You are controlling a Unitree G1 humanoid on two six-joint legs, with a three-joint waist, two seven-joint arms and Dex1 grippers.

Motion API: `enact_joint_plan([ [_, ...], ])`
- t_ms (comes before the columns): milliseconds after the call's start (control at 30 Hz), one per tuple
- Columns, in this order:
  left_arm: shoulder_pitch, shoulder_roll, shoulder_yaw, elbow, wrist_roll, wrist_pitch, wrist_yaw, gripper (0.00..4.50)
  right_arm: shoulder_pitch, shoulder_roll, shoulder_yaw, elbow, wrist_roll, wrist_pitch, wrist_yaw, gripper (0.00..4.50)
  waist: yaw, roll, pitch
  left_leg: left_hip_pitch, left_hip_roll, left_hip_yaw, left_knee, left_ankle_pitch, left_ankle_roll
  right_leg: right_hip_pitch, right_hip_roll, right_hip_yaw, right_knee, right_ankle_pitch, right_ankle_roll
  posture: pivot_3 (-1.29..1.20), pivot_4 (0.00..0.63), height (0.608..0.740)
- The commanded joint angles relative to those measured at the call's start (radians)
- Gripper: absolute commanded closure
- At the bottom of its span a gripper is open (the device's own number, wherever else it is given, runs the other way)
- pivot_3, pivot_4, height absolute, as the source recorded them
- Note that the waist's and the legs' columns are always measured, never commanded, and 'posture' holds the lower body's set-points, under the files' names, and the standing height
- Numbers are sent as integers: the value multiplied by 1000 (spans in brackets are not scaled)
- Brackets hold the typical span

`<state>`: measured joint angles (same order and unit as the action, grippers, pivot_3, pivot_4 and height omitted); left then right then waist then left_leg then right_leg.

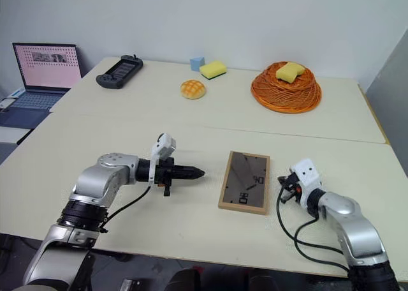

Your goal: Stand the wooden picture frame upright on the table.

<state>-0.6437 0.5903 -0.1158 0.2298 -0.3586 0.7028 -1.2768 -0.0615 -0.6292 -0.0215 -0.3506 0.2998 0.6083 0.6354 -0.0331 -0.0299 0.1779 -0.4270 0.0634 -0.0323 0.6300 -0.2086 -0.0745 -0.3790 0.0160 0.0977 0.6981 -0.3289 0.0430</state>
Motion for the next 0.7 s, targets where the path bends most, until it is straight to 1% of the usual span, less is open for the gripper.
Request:
enact_joint_plan([
  [33, -63, 9, 37, -20, -68, 145, 21, 4480, 11, -37, -44, -64, 26, -26, 45, 4500, -2, 0, 0, 0, 0, 0, 0, 0, 0, 0, 0, 0, 0, 0, 0, 0, 150, 740],
  [100, -89, -2, 59, -4, -108, 277, 60, 4480, 10, -40, -46, -69, 23, -24, 42, 4500, -2, 0, 0, 0, 0, 0, 0, 0, 0, 0, 0, 0, 0, 0, 0, 0, 150, 740],
  [133, -108, -18, 83, 14, -128, 379, 105, 4300, 8, -39, -48, -70, 21, -22, 37, 4500, -2, 0, 0, 0, 0, 0, 0, 0, 0, 0, 0, 0, 0, 0, 0, 0, 150, 740],
  [167, -135, -45, 121, 52, -141, 530, 166, 4111, 2, -35, -49, -68, 18, -21, 28, 4500, -2, 0, 0, 0, 0, 0, 0, 0, 0, 0, 0, 0, 0, 0, 0, 0, 150, 740],
  [233, -164, -92, 191, 89, -156, 760, 258, 3856, -4, -26, -47, -67, 13, -18, 15, 4500, -2, 0, 0, 0, 0, -1, 1, 0, 0, 0, 0, -1, 0, 0, 0, 0, 150, 740],
  [267, -171, -109, 220, 97, -170, 843, 296, 3856, -5, -22, -44, -68, 11, -17, 10, 4500, -2, 0, 0, -1, 0, -2, 1, 0, 0, 0, 0, -1, 0, 0, 1, 0, 150, 740],
  [300, -168, -117, 233, 89, -198, 885, 329, 3856, -3, -18, -41, -71, 10, -16, 5, 4500, -2, 0, 0, -1, -1, -2, 1, 0, 0, 0, 0, -1, 0, 0, 1, 0, 150, 740],
  [367, -154, -111, 231, 82, -295, 912, 395, 3856, 5, -13, -35, -79, 8, -16, -3, 4500, -3, 0, 0, -1, -1, -2, 1, 0, 0, 0, 0, -1, 0, 0, 0, 0, 150, 740],
  [500, -104, -61, 182, 34, -538, 912, 526, 3856, 15, -8, -31, -86, 6, -17, -10, 4500, -5, 0, 0, 0, 0, -3, 0, 0, 0, 0, 0, -1, 1, 0, 0, 0, 150, 740],
  [633, -85, -55, 182, 55, -700, 912, 705, 3856, 9, 5, -31, -78, 4, -17, -20, 4500, -3, 0, 0, 0, 0, -4, 1, 0, -1, 1, -1, -2, 2, 0, 0, 0, 150, 740],
  [700, -73, -50, 182, 62, -757, 912, 778, 3582, 3, 12, -25, -74, -1, -17, -24, 4500, -2, 0, 0, 0, -1, -4, 1, 0, -1, 1, -1, -2, 2, 0, 0, 0, 150, 740],
])
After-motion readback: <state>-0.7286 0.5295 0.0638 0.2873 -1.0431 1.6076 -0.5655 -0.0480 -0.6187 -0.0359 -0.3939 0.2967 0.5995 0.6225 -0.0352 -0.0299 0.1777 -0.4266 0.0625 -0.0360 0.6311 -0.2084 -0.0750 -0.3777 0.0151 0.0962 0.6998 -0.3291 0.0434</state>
